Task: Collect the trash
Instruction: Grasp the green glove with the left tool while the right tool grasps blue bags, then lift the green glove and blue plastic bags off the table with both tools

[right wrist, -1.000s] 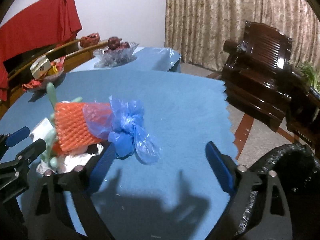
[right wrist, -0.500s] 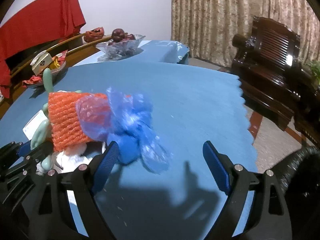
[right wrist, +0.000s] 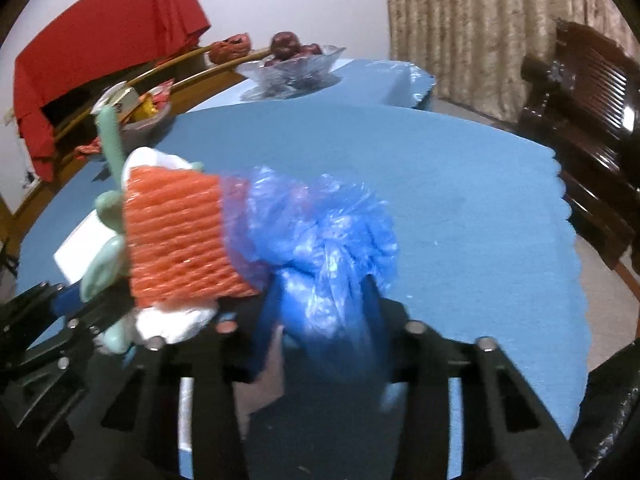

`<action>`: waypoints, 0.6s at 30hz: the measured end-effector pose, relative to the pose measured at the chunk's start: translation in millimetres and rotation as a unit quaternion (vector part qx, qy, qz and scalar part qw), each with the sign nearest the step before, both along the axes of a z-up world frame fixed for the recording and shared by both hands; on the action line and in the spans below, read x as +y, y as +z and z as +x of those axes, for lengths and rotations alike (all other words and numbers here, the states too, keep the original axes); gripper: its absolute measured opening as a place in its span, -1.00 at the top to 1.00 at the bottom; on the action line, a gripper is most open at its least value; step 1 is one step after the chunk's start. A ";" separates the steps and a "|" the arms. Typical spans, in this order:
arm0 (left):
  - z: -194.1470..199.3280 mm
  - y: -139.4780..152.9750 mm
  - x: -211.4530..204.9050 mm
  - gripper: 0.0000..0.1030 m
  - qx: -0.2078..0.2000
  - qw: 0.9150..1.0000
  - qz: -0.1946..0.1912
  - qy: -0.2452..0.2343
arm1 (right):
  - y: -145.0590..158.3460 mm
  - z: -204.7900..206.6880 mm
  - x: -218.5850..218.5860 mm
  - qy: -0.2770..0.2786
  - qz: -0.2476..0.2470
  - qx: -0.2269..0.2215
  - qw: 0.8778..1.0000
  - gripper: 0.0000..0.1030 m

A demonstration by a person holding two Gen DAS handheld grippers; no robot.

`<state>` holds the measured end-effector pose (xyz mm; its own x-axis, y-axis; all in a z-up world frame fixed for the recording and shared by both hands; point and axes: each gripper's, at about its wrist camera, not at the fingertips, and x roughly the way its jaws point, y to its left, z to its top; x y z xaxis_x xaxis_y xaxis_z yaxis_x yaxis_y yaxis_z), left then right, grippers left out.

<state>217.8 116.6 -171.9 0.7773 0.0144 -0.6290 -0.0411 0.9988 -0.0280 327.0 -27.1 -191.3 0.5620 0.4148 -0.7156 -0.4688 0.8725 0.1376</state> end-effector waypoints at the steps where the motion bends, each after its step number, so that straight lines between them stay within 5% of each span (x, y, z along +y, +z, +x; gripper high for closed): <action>1: -1.1 0.7 0.4 0.38 0.001 1.000 -0.001 0.001 | 3.0 -3.0 -1.0 0.001 -0.001 -0.002 1.000 0.59; 8: -15.7 11.3 -4.3 0.35 -0.006 1.000 0.000 -0.009 | 23.7 -24.1 -22.2 -0.009 0.008 -0.015 1.000 0.88; 18: -36.1 19.0 -11.3 0.61 -0.008 1.000 0.001 -0.023 | 42.9 -68.8 -52.7 -0.025 0.021 -0.022 0.999 0.90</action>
